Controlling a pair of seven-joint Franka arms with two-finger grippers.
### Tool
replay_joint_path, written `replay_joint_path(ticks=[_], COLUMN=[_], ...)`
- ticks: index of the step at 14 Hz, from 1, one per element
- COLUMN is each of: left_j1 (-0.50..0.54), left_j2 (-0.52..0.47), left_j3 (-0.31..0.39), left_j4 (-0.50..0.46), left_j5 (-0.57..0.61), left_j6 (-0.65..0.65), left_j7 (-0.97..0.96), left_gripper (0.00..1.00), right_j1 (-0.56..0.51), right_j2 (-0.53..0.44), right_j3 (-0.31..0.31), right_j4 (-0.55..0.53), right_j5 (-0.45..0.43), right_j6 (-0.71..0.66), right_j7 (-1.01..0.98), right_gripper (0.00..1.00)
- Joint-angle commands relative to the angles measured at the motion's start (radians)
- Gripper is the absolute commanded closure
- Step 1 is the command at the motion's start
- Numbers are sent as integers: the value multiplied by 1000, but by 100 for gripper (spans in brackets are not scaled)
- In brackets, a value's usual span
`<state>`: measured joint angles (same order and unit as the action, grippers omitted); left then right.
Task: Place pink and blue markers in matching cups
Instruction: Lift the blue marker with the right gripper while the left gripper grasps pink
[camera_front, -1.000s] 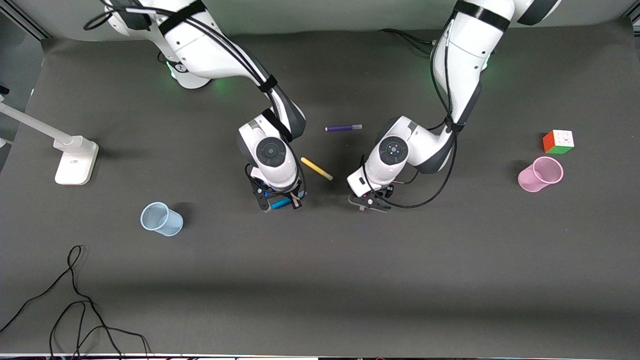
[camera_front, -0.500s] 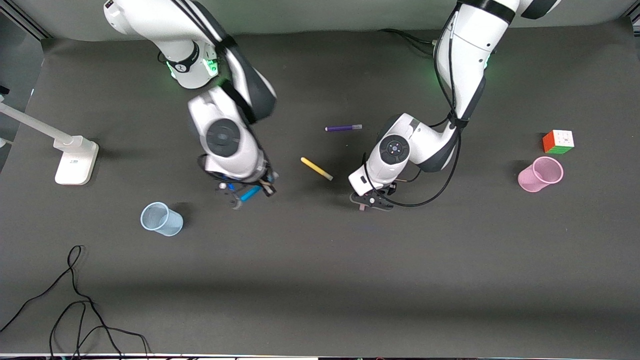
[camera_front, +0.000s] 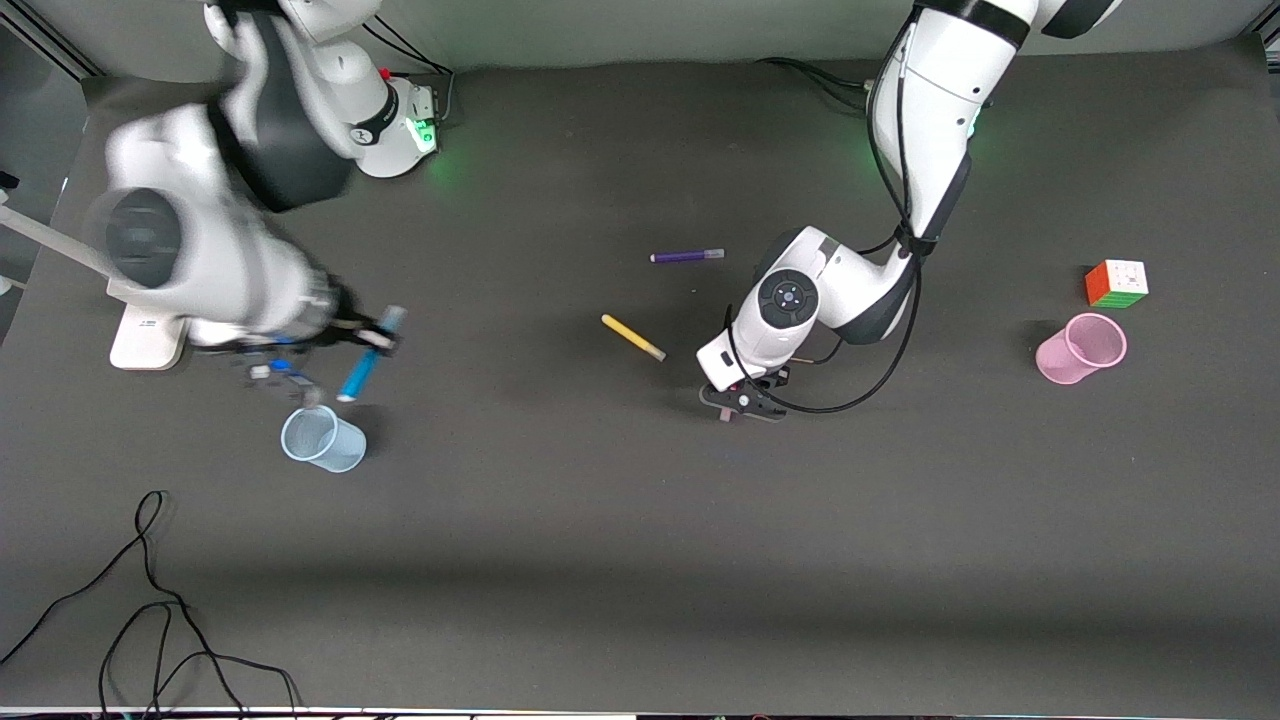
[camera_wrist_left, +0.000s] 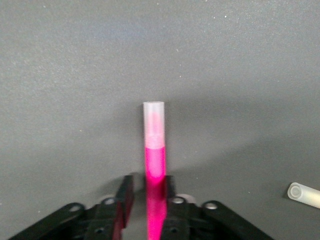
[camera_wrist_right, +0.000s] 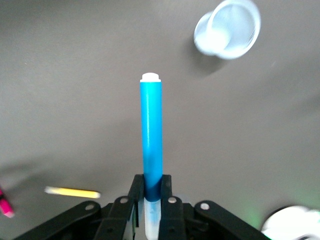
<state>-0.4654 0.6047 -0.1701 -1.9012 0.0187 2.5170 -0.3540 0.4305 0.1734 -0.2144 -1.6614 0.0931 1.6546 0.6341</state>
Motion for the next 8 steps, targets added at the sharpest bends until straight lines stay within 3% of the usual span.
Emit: replay_joint_path(ticks=[1, 4, 8], left_j1=[-15, -15, -1], left_j2=[-6, -10, -60], left_j3=[11, 11, 12], left_j4=[-7, -7, -4], left_j5=[46, 46, 46], left_j6=[0, -1, -35], left_j7=[-20, -23, -23], left_gripper=[100, 100, 100], right_j1=[4, 4, -30], right_j2=[-40, -37, 29], right_j3=[-132, -264, -293], right_j4=[-17, -17, 72], right_j5=[-4, -4, 8], right_j6=[-41, -45, -140], right_j7=[-300, -576, -680], right_gripper=[87, 87, 87])
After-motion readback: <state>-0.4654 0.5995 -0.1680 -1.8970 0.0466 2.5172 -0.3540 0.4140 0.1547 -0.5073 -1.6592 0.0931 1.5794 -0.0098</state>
